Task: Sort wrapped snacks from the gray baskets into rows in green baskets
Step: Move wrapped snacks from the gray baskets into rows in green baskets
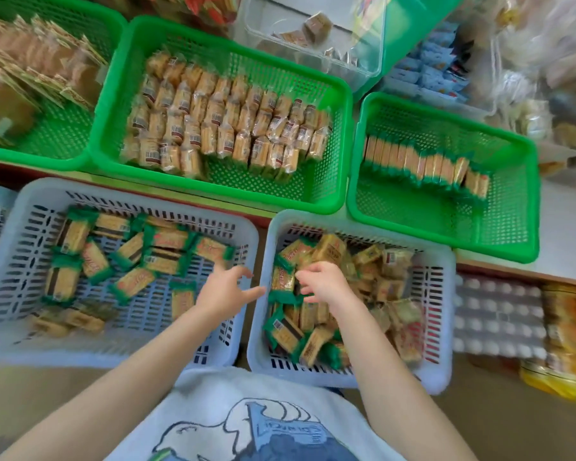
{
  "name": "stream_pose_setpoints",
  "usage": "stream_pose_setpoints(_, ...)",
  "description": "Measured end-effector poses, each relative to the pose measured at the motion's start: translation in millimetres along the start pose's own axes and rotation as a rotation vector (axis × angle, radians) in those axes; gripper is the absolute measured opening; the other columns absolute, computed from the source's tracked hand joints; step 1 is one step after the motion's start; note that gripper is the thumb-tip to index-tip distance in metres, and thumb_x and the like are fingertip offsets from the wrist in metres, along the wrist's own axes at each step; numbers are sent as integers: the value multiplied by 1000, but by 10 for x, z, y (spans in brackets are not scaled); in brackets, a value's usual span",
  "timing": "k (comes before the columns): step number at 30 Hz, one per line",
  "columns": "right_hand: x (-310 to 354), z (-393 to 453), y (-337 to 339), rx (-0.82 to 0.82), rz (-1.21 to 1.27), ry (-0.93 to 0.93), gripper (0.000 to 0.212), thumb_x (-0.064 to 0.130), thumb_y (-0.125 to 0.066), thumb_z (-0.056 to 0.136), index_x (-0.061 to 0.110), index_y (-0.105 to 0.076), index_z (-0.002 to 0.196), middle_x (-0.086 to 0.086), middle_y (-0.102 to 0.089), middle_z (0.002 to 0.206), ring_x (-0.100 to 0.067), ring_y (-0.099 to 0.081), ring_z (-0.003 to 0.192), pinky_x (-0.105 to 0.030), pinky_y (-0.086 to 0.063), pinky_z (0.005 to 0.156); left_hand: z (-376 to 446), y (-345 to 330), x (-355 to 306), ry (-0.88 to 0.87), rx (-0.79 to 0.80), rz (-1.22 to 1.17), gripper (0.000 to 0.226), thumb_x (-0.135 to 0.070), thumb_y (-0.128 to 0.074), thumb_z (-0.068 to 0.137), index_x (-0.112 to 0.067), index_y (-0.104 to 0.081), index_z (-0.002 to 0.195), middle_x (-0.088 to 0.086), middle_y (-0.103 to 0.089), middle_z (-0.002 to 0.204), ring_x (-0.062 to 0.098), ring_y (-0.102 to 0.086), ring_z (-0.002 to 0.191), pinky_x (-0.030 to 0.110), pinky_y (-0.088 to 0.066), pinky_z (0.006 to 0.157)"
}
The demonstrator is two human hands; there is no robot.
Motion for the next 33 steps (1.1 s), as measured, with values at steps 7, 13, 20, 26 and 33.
stream_pose_setpoints(7, -523, 347, -510, 11, 115, -127, 58, 31, -65, 97, 2, -45, 143, -5, -62, 109, -23, -71, 86, -34, -62, 70, -21, -170, 56, 2, -6, -111, 41, -58, -66, 88, -22, -69, 107, -2, -60, 139, 20, -66, 103, 25, -50, 71)
stream_pose_setpoints(13, -675, 74, -253, 48, 251, -69, 39, 29, -67, 92, 9, -55, 124, -9, -59, 116, -23, -68, 96, -27, -57, 57, -73, -49, -36, -24, -105, -57, 35, -52, -68, 89, -20, -68, 103, -7, -63, 113, 17, -64, 101, 26, -46, 73)
stream_pose_setpoints(20, -438, -581, 240, 190, 230, 281, 15, 28, -71, 92, 25, -71, 108, -1, -74, 108, -13, -68, 92, -30, -54, 78, -371, -361, -635, -141, 246, -606, 51, -45, -75, 82, -33, -58, 129, -7, -69, 112, 8, -69, 97, 25, -56, 73)
stream_pose_setpoints(26, -566, -205, 783, -219, -34, 262, 20, 30, -63, 97, 21, -68, 115, 1, -66, 120, -16, -61, 108, -34, -52, 92, -357, -519, -528, 0, 240, -742, 34, -29, -77, 86, -16, -68, 116, 6, -76, 101, 19, -76, 83, 29, -59, 64)
stream_pose_setpoints(33, -881, 126, 552, -150, -568, 185, 59, 29, -69, 93, 24, -46, 148, -10, -34, 153, -34, -25, 143, -52, -30, 117, -382, -585, -262, 118, 233, -834, 28, -23, -77, 86, -11, -68, 110, 11, -77, 104, 26, -76, 90, 40, -59, 85)
Point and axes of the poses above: each hand's wrist, its own z-axis towards the middle knuckle, its own y-axis out of the back of the hand, x = y × z, the point moved 10 cm from there along z, towards the middle knuckle
